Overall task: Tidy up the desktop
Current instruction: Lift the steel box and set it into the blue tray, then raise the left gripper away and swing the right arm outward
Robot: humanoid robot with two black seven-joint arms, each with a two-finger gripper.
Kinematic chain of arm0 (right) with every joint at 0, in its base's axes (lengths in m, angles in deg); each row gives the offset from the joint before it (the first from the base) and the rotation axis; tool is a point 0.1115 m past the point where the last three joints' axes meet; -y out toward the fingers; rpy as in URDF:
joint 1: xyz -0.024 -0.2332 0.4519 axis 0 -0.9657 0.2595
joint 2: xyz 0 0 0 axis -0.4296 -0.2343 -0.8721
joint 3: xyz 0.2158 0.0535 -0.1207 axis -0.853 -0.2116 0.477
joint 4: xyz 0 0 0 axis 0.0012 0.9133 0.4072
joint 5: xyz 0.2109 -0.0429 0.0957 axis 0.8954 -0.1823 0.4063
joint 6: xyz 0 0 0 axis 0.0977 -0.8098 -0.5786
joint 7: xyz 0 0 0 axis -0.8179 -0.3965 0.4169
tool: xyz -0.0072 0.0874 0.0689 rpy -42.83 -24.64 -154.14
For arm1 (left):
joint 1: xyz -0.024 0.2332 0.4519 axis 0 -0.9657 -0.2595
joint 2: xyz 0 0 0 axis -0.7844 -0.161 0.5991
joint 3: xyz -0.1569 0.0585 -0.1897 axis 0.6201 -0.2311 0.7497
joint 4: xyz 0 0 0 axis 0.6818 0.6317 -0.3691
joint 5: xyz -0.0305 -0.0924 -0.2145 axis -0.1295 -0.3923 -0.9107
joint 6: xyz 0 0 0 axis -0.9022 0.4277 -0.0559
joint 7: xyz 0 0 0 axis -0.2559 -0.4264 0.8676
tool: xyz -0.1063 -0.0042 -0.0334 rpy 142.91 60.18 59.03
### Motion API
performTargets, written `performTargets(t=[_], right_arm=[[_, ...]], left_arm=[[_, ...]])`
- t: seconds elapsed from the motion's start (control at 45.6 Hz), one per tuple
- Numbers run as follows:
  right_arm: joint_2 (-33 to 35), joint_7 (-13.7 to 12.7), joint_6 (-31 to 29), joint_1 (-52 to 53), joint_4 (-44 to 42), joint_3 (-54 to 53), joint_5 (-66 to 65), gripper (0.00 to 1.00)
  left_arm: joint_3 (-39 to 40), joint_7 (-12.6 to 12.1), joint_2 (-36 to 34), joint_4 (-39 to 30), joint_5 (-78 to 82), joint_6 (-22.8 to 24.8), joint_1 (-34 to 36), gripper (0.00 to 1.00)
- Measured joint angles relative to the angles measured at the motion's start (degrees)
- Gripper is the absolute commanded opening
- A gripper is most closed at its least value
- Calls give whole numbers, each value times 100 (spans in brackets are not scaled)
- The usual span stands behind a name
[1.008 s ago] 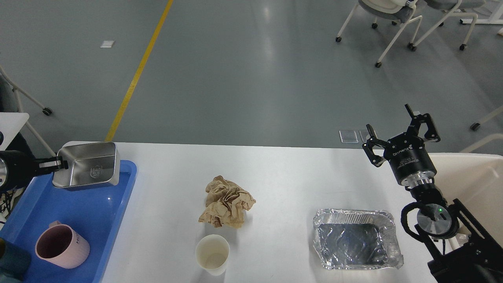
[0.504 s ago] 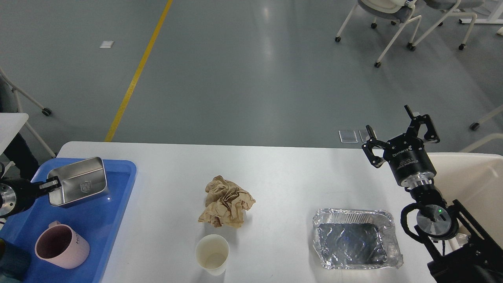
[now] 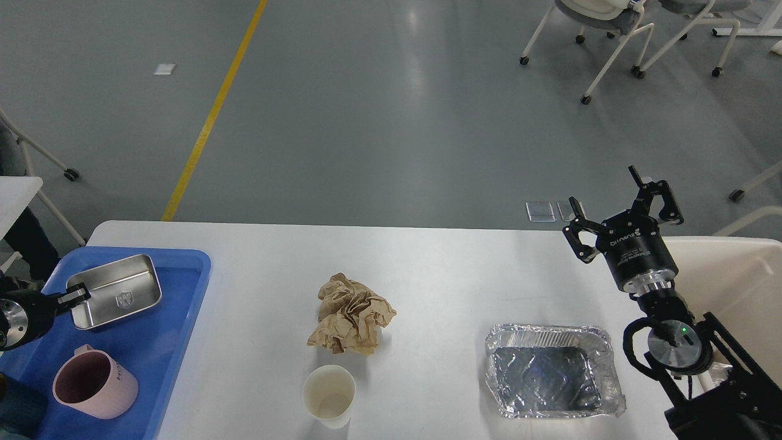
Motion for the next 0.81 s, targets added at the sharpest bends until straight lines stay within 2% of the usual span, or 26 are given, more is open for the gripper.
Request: performTargets(t=[0.153,0.351,0.57,0.723,0.811], right_arm=[[1,0,0,-10,-8,3,0,100],[1,0,0,-15,-9,9,0,100],[16,0,14,8,-11,29,-126,100],[20,0,25,19,-34,30,-472,100],[95,10,2,20,-7,27,-684,100]], left_arm=[[-24,50,-28,0,-54,-9,53,97],[128,62,-75,-29,-1115,65,265,97],[485,34,-284,-153,-4552,-38,706,97],[1207,57,-258,-507,-6174,-263,650,97],[1839,65,-124,-916,-6699,-448,303,97]])
